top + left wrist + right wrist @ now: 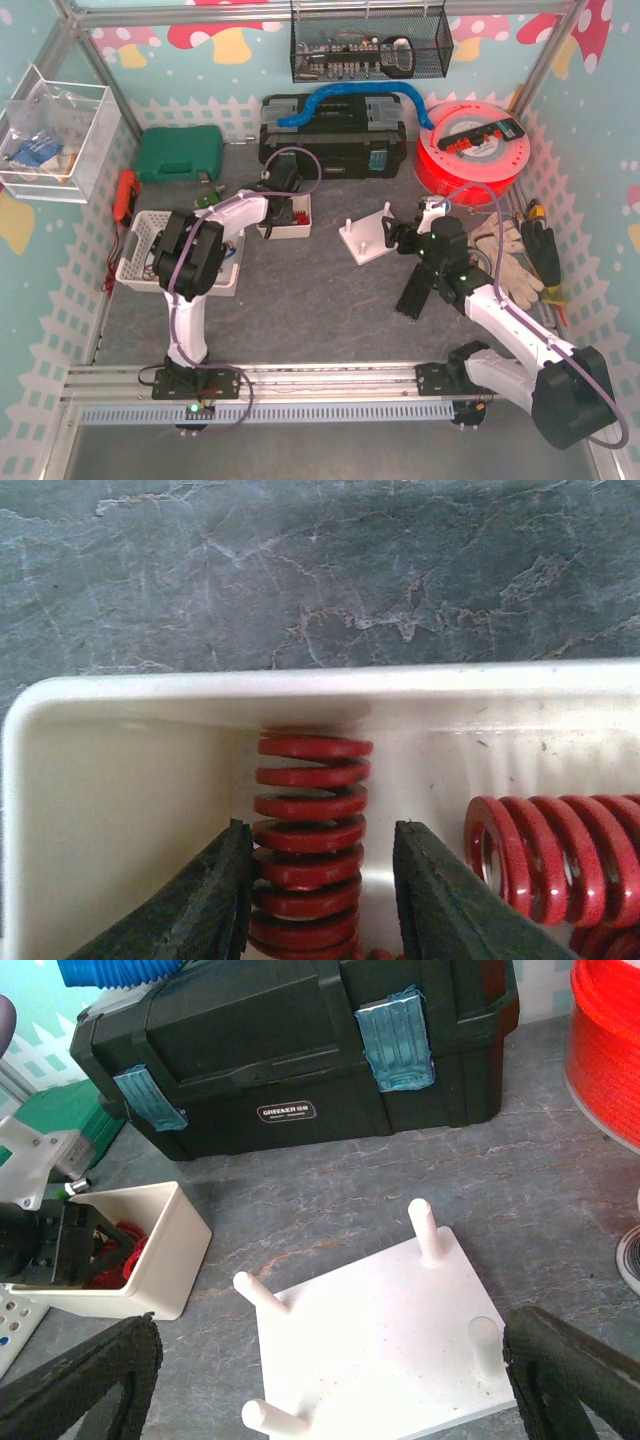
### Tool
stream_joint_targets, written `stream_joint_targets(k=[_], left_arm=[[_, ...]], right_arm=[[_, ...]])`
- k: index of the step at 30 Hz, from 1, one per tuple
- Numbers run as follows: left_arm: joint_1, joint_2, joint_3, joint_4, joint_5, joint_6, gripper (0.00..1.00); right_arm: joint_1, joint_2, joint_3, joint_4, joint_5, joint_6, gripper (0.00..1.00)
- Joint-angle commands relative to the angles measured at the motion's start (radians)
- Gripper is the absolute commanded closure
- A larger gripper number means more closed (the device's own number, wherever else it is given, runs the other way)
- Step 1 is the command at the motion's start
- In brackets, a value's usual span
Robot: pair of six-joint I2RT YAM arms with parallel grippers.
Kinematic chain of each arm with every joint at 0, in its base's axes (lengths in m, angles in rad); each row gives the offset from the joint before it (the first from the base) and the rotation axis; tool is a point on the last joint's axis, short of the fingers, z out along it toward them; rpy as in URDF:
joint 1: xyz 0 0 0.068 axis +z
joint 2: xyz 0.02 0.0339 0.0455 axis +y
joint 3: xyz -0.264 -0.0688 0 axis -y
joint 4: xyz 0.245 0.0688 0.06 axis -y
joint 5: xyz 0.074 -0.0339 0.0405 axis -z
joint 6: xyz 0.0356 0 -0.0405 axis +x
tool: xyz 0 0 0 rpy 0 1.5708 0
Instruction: Install the large spring
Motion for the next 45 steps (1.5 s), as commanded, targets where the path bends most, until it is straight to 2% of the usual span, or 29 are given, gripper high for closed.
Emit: stream_joint_targets(k=[1,5,11,17,30,34,38,45], left_arm=[[0.005,0.032,0.002,0.03,0.023,-0.02,0.56],[0.005,0.05,-0.007,0.042,0.023,-0.017,0.56],[0.006,0.049,-0.009,0.056,0.024,-0.007,0.61],[0.006,0.026,-0.01,0.077,0.028,0.008,0.75],[0.003,-0.229,-0.079,0.253,0.077,0.066,0.9],[-0.011,-0.353,-0.185,0.375,0.132,0.084,0.9],[-0.051,-0.498,-0.369,0.573,0.216,0.122,0.91],[-0.235,-0.717,-0.777,1.044,0.235,0.343,0.91]], right_arm=[[0.004,-0.019,-0.015,0.03,0.011,-0.011,0.07],[0.004,-0.022,-0.015,0.03,0.01,-0.011,0.07],[0.004,-0.025,-0.017,0.031,0.014,-0.012,0.07],[0.004,-0.027,-0.014,0.03,0.014,-0.014,0.07],[0.004,0.004,0.031,-0.002,-0.105,0.01,0.1],[0.004,0.028,0.09,-0.071,-0.151,-0.002,0.11],[0.004,0.046,0.158,-0.169,-0.192,-0.029,0.12],[0.004,0.053,0.272,-0.302,-0.371,-0.121,0.17]])
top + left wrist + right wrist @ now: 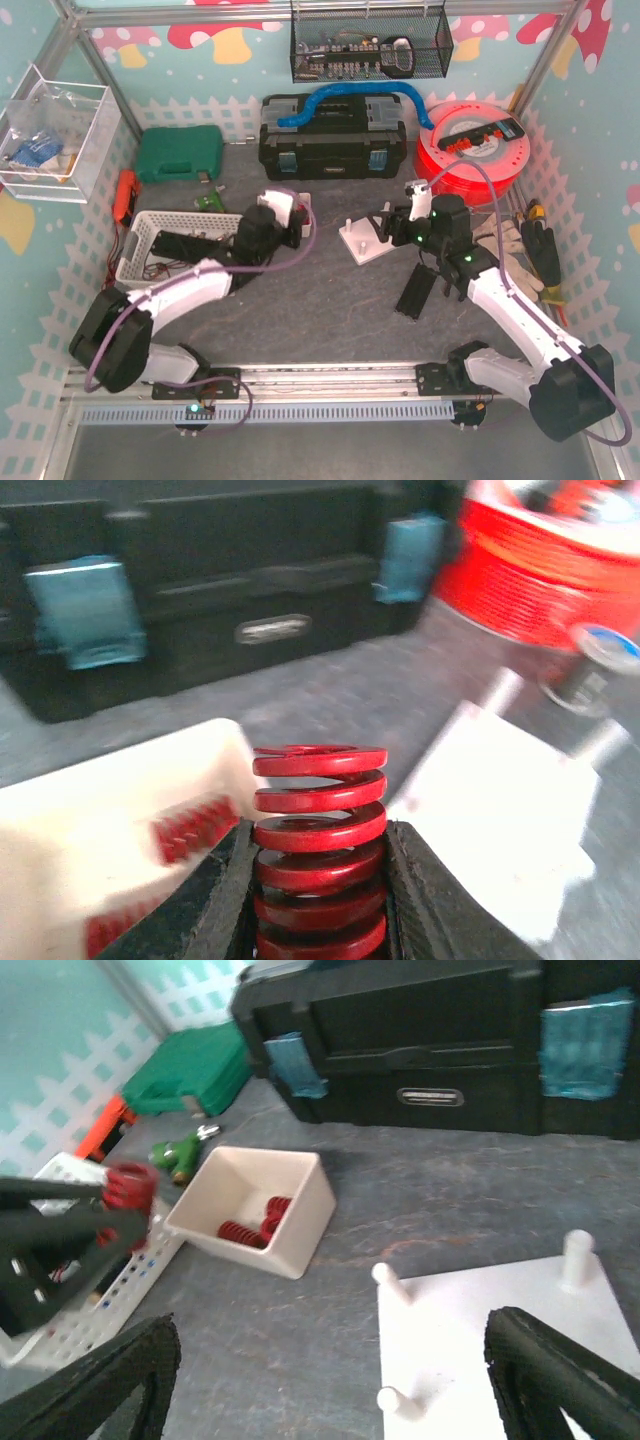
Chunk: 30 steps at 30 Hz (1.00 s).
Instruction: Install the large spring
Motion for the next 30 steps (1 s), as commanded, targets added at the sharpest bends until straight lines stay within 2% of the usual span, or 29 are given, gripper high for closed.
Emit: stream_joint_targets(k=[1,3,6,12,16,30], left_arm=[[-0.118,-0.097,-0.225,0.412,0.051,0.215,0.91],[-0.167,-0.118,-0.329,0.562,0.053,0.28,0.92],[-0.201,-0.127,-0.431,0.714,0.077,0.3,0.93],[-0.304,-0.095,-0.504,0.836,0.011,0.393,0.95],[-0.316,-0.071,-0.562,0.945,0.029,0.379,0.95],[-0.334,-0.078,-0.551,0.927,0.093,0.395,0.97]], right_arm=[[0.006,0.013,0.082,-0.126,-0.171,-0.074,0.18],[0.014,0.024,0.098,-0.152,-0.22,-0.088,0.19],[0.032,0.043,0.105,-0.172,-0.282,-0.102,0.23],[0.097,0.101,0.106,-0.167,-0.42,-0.082,0.29],[0.167,0.143,0.131,-0.171,-0.397,-0.083,0.29],[0.23,0.262,0.18,-0.131,-0.483,-0.073,0.33]])
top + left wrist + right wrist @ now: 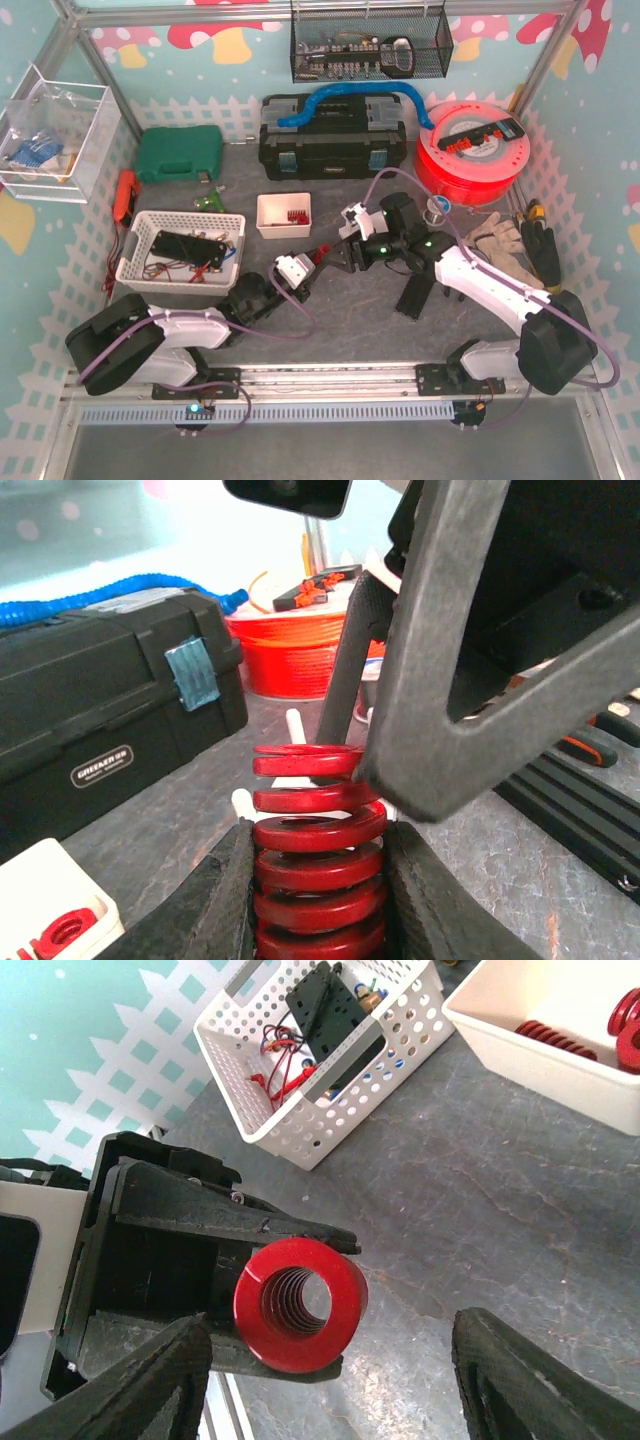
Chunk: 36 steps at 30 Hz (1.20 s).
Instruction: Install the large spring
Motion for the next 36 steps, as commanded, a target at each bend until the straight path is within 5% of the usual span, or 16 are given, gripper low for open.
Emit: stream_joint_targets(k=[1,11,18,20,23,26,29,36], left_arm=[[-0.012,-0.003,0.011,0.051,0.027,0.027,0.97],[-0.017,0.002,0.013,0.044,0.032,0.04,0.97],[-0.019,0.003,0.015,0.038,0.015,0.045,0.91],[-0.019,0.006,0.018,0.036,0.002,0.04,0.83],[-0.019,0.015,0.049,-0.014,-0.051,0.015,0.48],[-0.017,0.025,0.056,-0.022,-0.136,-0.014,0.32],[-0.013,0.031,0.054,-0.006,-0.235,-0.043,0.02],[-0.013,-0.001,0.069,-0.069,-0.393,-0.063,0.01]], right_arm=[[0.015,0.024,0.027,0.031,-0.037,0.005,0.34],[0.037,0.069,0.024,0.07,-0.046,0.015,0.48],[0.036,0.048,0.018,0.086,0.01,0.012,0.88],[0.036,0.031,0.012,0.095,0.051,0.01,1.0],[0.036,-0.009,-0.008,0.123,0.144,0.02,1.0],[0.034,-0.052,-0.01,0.133,0.279,0.032,1.0],[0.031,-0.084,-0.009,0.129,0.463,0.034,1.0],[-0.015,-0.048,0.01,0.103,0.908,-0.032,1.0]])
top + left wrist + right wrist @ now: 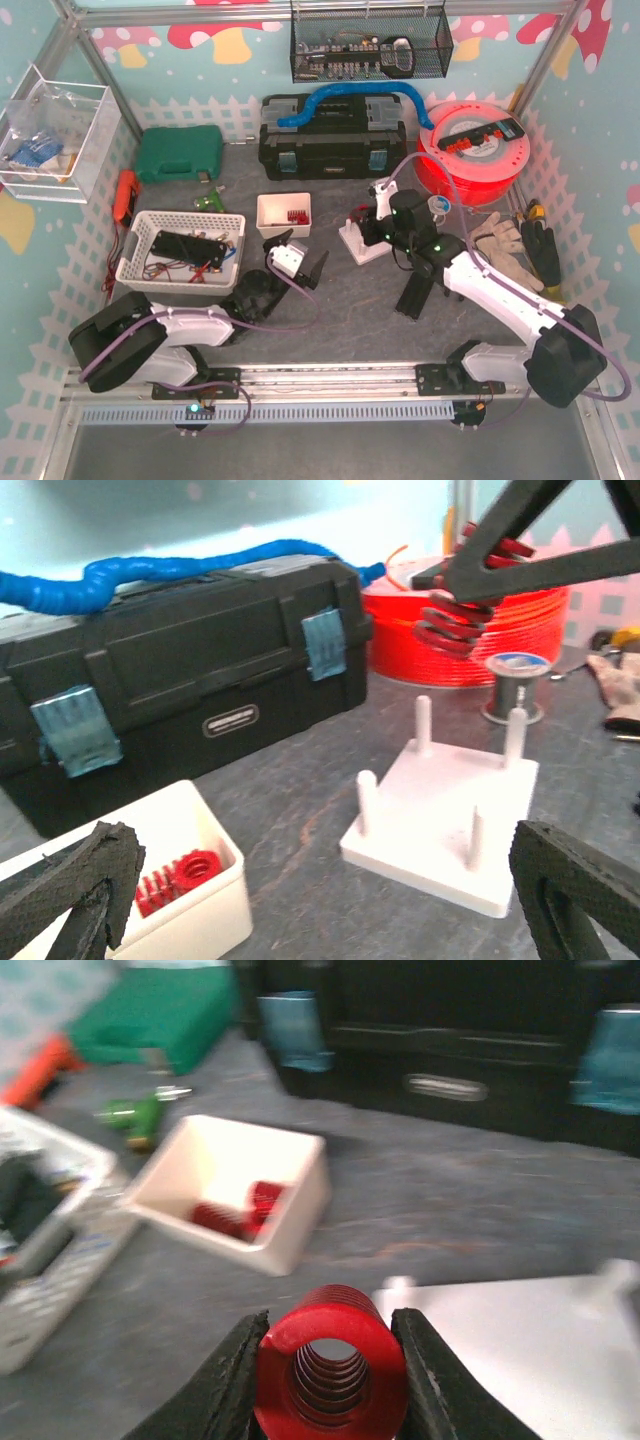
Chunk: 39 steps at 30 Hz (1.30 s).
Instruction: Install the large spring
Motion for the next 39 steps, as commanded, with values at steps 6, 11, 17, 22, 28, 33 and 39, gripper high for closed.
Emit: stream_joint_targets(k=[6,11,17,22,28,33,39], left_arm=[[-0.002,-0.051,0.036,-0.08,-0.146,-0.012,0.01],[-0.002,-0.059,0.035,-0.086,-0.145,-0.006,0.01],[-0.003,-0.061,0.046,-0.109,-0.136,-0.006,0.01],[-0.006,-0.062,0.053,-0.124,-0.131,-0.006,0.01],[-0.007,-0.061,0.062,-0.145,-0.133,-0.005,0.01],[-0.008,-0.059,0.065,-0.146,-0.131,-0.004,0.01],[-0.008,-0.06,0.066,-0.147,-0.13,-0.004,0.01]], right_arm=[[-0.175,0.16,0.081,-0.011,0.282,-0.068,1.0],[-0.255,0.26,0.15,-0.056,0.269,-0.082,1.0],[-0.285,0.351,0.216,-0.065,0.211,-0.109,1.0],[-0.29,0.427,0.269,-0.081,0.179,-0.099,1.0],[-0.295,0.496,0.331,-0.139,0.181,-0.094,1.0],[-0.296,0.529,0.359,-0.176,0.176,-0.096,0.99],[-0.297,0.557,0.37,-0.18,0.199,-0.11,0.95]])
